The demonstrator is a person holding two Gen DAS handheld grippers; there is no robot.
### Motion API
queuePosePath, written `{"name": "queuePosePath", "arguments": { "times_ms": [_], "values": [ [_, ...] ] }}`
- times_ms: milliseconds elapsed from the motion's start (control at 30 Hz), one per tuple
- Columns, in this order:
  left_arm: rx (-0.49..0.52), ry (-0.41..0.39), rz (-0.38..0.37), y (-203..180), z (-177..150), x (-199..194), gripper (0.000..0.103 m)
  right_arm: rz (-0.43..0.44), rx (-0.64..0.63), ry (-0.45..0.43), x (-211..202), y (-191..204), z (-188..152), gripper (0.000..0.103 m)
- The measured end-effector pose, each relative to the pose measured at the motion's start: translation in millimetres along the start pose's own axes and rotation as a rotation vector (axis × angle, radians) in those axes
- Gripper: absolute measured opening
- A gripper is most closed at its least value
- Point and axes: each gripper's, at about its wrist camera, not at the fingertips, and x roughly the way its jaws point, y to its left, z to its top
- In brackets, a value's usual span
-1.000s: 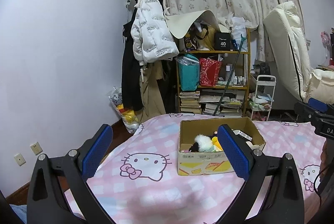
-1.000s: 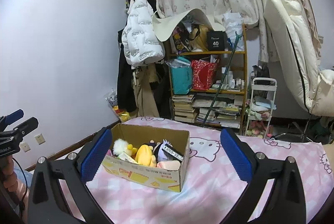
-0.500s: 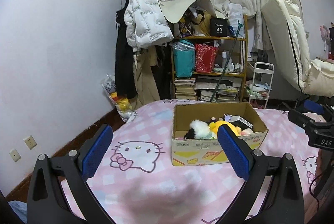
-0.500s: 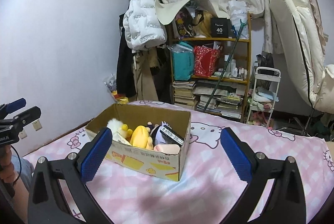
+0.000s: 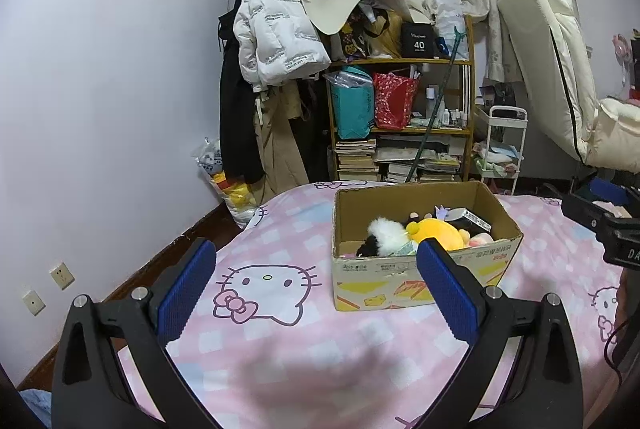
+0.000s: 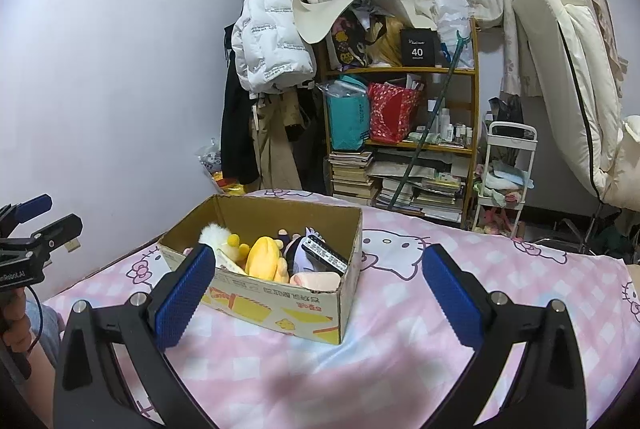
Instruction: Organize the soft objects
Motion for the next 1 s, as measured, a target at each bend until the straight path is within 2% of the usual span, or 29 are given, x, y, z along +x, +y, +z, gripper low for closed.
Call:
{"name": "queuePosePath", "arguments": {
  "times_ms": [1000],
  "values": [
    [0.017, 0.007, 0.028, 0.7, -2.4, 2.0, 0.102, -0.015, 0.005, 0.006, 1.4, -5.7, -3.0, 0.103]
  ]
}}
